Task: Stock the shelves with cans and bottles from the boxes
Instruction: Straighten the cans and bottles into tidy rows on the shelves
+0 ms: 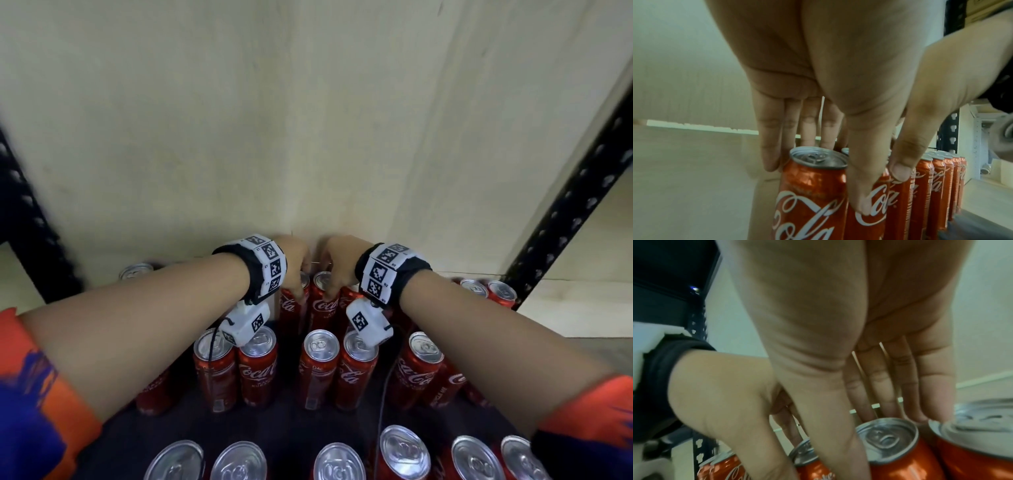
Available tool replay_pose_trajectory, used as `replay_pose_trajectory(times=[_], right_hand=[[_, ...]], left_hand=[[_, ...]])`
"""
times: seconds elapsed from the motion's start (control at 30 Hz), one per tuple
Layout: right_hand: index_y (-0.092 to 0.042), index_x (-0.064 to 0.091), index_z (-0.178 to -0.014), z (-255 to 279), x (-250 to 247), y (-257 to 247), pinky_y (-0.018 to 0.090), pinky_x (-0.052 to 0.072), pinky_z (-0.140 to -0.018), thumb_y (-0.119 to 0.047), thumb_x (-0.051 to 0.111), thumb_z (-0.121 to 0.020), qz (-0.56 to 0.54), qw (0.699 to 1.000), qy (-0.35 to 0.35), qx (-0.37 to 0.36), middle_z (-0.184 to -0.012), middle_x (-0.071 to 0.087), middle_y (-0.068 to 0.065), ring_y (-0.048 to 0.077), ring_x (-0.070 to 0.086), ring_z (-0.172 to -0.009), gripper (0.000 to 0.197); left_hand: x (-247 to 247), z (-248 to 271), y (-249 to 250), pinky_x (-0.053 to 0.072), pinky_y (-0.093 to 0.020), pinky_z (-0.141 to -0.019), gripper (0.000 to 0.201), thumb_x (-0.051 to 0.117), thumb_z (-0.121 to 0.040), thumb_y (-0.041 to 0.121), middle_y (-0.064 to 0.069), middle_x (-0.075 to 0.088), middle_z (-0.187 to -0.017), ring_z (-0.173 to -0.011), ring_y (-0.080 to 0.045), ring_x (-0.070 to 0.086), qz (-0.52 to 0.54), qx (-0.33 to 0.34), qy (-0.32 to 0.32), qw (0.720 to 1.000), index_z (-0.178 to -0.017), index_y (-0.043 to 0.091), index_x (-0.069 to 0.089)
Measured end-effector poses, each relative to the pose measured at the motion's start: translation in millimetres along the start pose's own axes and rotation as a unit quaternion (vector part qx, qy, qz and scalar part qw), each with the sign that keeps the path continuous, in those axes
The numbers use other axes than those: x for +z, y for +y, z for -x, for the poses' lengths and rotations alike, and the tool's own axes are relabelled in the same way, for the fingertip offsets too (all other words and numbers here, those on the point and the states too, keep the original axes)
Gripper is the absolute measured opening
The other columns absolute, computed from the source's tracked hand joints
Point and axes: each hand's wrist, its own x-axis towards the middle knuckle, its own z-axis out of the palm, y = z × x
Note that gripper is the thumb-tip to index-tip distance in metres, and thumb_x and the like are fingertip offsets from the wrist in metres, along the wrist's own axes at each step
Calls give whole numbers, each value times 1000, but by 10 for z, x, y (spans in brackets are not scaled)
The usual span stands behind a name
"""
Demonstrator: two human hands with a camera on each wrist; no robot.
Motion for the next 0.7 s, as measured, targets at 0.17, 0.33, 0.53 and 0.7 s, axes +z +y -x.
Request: replay_pose_trajectory(times=[0.17,0.33,0.53,0.7], right_hand=[[-10,71,-119,-44,-56,-75,38,57,-92,-38,91,-69,75,996,-36,-35,-121,69,4,23,68,-107,60],[-13,74,-116,-119,-81,-85,34,57,-86,-35,92,-68,90,993,-41,-60,-120,70,3,22,68,-104,57],[-6,75,-110,-270,-52,-122,31,55,-70,-42,93,-62,105,991,-69,-52,-115,72,12,29,69,-105,63],[-13,79,-92,-474,9,-199,38,63,-72,-59,87,-47,162,980,-90,-75,-79,70,3,21,68,-76,64]], left_hand=[[-27,-63,78,57,-35,-87,65,95,-59,36,2,70,-112,-99,-20,67,-41,8,-31,999,-116,17,71],[-71,-48,50,60,-38,-84,63,97,-52,39,4,72,-105,-93,-19,69,-56,7,-29,998,-107,21,74],[-152,55,-116,58,-33,-79,57,93,-59,44,4,74,-100,-90,-20,69,-79,-8,-22,997,-107,18,75],[-203,207,-343,58,-31,-83,58,94,-61,41,4,74,-105,-93,-17,69,-90,-26,-13,995,-111,19,76]])
